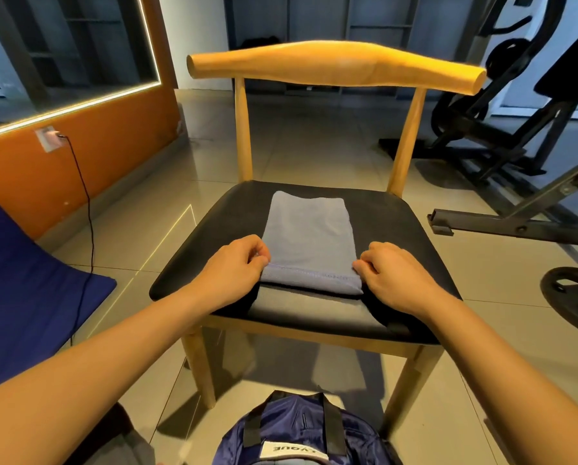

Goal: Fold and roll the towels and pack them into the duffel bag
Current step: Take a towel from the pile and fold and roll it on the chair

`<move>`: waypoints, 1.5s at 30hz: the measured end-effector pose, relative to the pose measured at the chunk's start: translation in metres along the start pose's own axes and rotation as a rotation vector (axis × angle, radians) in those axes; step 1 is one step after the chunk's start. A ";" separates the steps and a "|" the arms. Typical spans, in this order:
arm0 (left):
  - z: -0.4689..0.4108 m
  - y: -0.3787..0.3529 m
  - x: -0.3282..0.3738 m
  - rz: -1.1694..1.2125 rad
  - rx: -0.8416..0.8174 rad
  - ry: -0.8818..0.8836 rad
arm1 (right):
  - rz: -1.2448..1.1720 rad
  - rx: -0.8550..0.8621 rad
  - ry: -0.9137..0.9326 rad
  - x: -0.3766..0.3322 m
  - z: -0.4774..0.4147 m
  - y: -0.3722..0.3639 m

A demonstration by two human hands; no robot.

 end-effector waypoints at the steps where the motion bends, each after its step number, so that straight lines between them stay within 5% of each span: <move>1: 0.001 0.001 -0.001 -0.014 0.021 0.003 | 0.051 0.004 -0.013 0.002 0.000 0.001; 7: 0.006 0.005 -0.004 0.035 0.038 -0.012 | -0.303 0.156 0.017 -0.006 0.005 0.019; 12: 0.005 0.006 -0.003 0.067 0.025 -0.013 | -0.419 -0.037 0.055 -0.020 0.008 0.003; 18: 0.006 0.005 -0.005 0.016 0.084 -0.007 | -0.517 -0.020 0.040 -0.013 0.004 -0.005; 23: 0.011 0.007 0.002 -0.182 0.248 -0.217 | -0.199 0.198 0.185 -0.018 0.012 -0.009; 29: 0.021 0.009 -0.009 -0.237 0.119 -0.414 | 0.100 0.200 0.388 -0.024 0.030 -0.010; 38: 0.011 0.002 -0.006 -0.315 0.123 -0.311 | 0.130 0.131 0.232 -0.030 0.023 -0.008; 45: 0.003 -0.003 -0.007 -0.246 -0.021 -0.180 | 0.012 -0.091 0.079 -0.024 0.017 -0.006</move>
Point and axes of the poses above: each hand's wrist, its own z-axis away from the middle knuckle, its own y-axis out of the back of the hand, x = y × z, the point moved 5 cm from there along -z, towards the middle knuckle, and after that the axes turned 8 degrees about -z, right-handed, at the moved point
